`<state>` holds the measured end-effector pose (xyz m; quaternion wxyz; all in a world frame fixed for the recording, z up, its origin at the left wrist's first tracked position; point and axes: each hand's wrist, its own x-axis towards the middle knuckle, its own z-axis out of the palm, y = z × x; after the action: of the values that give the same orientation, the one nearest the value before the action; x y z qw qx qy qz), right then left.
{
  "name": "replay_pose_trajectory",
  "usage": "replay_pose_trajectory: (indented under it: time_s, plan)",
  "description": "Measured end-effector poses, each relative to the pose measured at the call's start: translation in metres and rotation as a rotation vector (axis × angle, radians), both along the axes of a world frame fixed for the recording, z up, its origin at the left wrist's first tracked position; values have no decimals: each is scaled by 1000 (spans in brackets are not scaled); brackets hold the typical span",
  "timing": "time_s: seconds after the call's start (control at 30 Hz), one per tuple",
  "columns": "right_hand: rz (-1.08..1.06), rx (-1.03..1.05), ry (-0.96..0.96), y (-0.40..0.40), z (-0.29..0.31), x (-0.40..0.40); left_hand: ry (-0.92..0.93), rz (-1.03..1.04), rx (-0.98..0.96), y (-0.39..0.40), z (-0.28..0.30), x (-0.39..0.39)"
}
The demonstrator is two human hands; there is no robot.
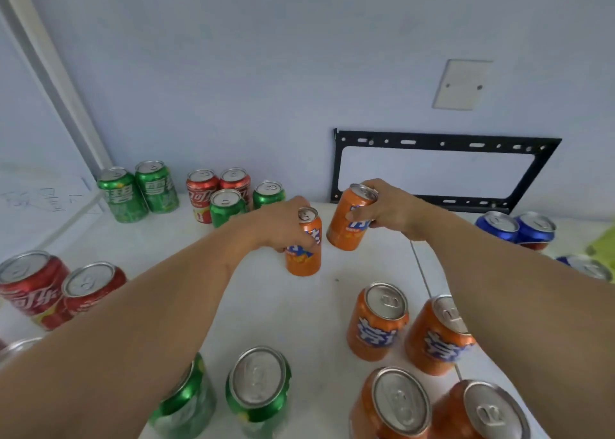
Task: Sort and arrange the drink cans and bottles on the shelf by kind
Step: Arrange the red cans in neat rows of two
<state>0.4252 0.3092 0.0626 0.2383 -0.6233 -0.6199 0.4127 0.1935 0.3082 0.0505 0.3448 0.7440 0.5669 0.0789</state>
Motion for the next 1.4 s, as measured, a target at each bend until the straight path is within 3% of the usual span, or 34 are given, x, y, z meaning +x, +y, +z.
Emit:
replay_pose_trajectory:
  time_s: [0.4,0.93,1.17,1.23,1.4]
  plan:
    - [-104,2,-174,-53,-8,87,-25,16,22,-33,12,89]
    - [-97,-1,-402,-76,-22,71,26,-7,90,-46,9,108]
    - [-129,-31,-353,-81,-14,65,66,-50,137,-39,2,116]
    - [-148,26,-351,-84,-5,65,89,-68,148,-36,-3,119]
    - [-130,298,-657,-93,18,70,102,-79,168,-31,-17,125]
